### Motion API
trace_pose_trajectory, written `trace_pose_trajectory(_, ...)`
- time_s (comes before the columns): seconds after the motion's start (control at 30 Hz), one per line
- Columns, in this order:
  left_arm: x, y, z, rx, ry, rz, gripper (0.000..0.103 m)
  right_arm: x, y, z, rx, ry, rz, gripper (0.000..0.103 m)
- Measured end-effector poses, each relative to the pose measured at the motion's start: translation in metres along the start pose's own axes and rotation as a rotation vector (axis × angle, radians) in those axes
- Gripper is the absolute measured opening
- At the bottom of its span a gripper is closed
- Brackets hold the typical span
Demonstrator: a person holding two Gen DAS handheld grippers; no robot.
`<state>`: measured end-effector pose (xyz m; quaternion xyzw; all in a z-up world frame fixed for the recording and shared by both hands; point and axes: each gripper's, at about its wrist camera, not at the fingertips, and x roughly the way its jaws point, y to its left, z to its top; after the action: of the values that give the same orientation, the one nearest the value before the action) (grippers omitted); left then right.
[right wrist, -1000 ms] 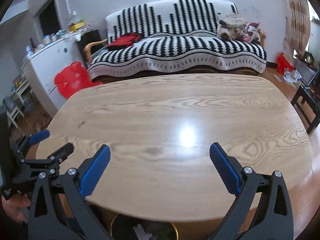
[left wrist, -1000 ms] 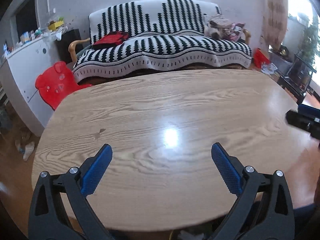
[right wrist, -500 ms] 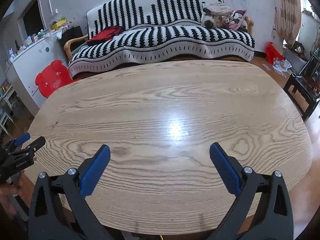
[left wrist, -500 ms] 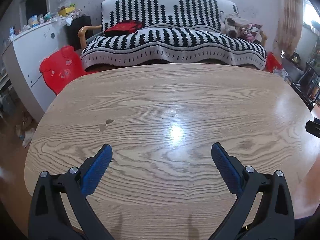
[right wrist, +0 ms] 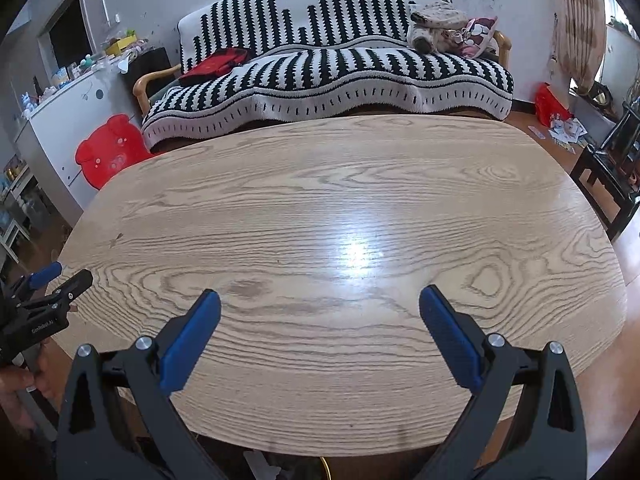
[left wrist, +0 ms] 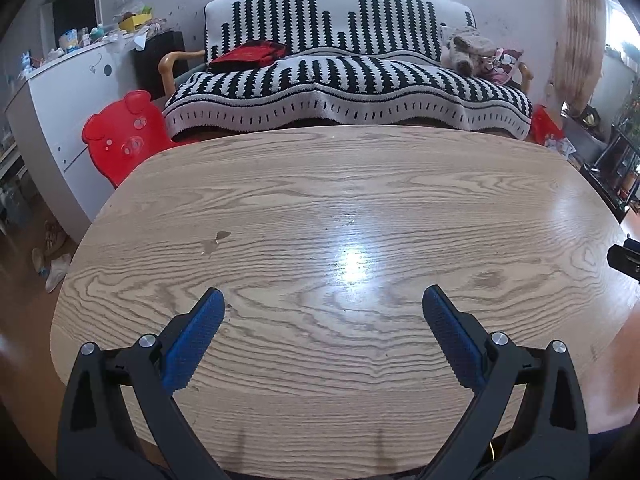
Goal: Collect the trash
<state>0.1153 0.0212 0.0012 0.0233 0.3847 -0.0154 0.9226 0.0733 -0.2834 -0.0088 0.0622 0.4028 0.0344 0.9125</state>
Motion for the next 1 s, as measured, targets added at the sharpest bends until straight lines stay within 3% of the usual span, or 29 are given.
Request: trace_pose_trajectory(1.0,0.0,0.0002,-0.0026,-0.001,0.007,0.005,0.096,-0.0008,0.0017,-0.0007,-0.006,-0.001,-0.001,0.096)
